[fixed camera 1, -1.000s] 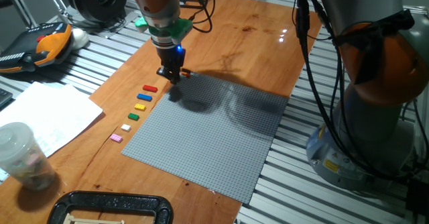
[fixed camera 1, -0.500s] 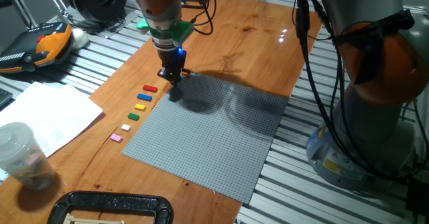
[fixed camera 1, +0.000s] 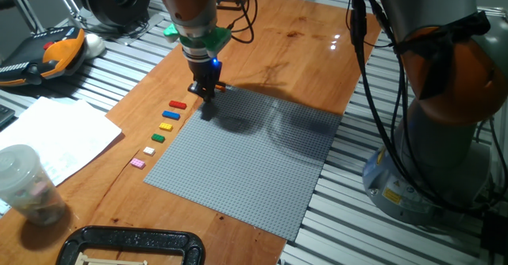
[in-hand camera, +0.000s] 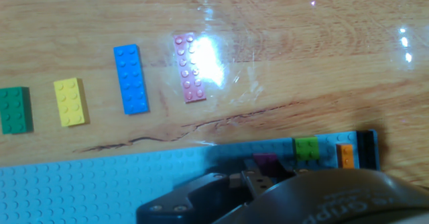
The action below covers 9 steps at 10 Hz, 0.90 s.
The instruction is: Build with small Lego blocks
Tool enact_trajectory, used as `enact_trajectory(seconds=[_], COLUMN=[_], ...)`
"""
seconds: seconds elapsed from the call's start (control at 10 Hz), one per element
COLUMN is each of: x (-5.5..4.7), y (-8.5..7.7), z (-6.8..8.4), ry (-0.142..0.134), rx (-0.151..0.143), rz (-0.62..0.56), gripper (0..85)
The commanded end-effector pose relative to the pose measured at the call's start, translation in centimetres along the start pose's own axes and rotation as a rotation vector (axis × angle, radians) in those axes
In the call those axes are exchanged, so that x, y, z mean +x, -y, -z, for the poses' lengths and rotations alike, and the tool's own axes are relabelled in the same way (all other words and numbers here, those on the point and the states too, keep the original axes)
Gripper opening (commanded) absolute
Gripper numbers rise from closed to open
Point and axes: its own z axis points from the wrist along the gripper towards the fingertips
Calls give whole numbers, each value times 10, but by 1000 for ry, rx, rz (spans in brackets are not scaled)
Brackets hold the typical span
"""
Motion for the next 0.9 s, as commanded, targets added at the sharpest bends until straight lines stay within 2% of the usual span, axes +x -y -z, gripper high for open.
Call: enact_trajectory(seconds=[0.0,0.3,0.8], x=[1,3,0], y=[-1,-3,-1], z=[-1,-6,-11], ry=[0,5,12], rx=[-2,-5,-8], rz=[-1,-1,3], gripper=[0,0,0])
